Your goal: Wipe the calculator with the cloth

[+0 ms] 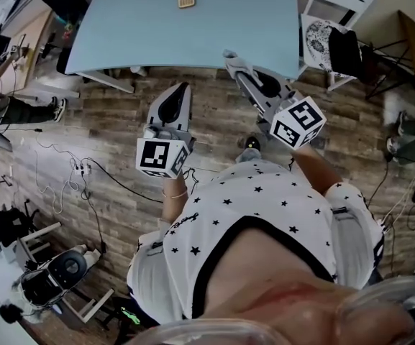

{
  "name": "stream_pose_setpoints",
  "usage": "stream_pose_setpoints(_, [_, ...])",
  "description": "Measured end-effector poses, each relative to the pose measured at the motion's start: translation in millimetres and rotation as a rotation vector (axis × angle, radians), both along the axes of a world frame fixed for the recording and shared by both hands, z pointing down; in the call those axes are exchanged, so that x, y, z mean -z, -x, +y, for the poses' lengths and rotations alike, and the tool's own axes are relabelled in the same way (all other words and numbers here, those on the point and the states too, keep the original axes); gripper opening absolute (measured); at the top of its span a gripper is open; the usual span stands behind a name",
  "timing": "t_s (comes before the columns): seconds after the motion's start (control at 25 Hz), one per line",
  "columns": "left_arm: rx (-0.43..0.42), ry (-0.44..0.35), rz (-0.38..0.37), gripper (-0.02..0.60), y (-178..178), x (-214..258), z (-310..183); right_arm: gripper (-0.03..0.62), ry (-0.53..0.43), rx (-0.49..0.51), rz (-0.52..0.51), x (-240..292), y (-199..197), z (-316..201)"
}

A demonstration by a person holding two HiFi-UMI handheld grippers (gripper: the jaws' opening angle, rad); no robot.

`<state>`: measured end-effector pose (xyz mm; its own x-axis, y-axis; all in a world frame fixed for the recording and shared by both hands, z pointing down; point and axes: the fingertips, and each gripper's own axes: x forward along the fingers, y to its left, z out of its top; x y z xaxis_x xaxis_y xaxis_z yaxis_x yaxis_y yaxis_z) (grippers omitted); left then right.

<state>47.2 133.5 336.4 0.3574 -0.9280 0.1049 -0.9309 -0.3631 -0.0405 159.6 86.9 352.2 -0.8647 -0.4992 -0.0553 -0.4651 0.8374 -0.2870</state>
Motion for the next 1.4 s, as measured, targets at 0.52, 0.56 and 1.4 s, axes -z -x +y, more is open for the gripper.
stream_pose_setpoints(0.52, [-0.042, -0.008, -0.050, 0.029, -48, 7, -69, 0.043, 0.019, -0.028, -0.033, 4, -43, -62])
stream_pose_setpoints(0.56, [-0.047, -0.007, -0.075, 0.029, -52, 6, -73, 0.043, 0.018, -0.030, -0.035, 3, -45, -65])
stream_pose_setpoints(1.4, [-0.169, 0.004, -0.012, 0.029, 4, -10, -173, 0.044, 0.059, -0.120, 0.018, -13, 6, -155])
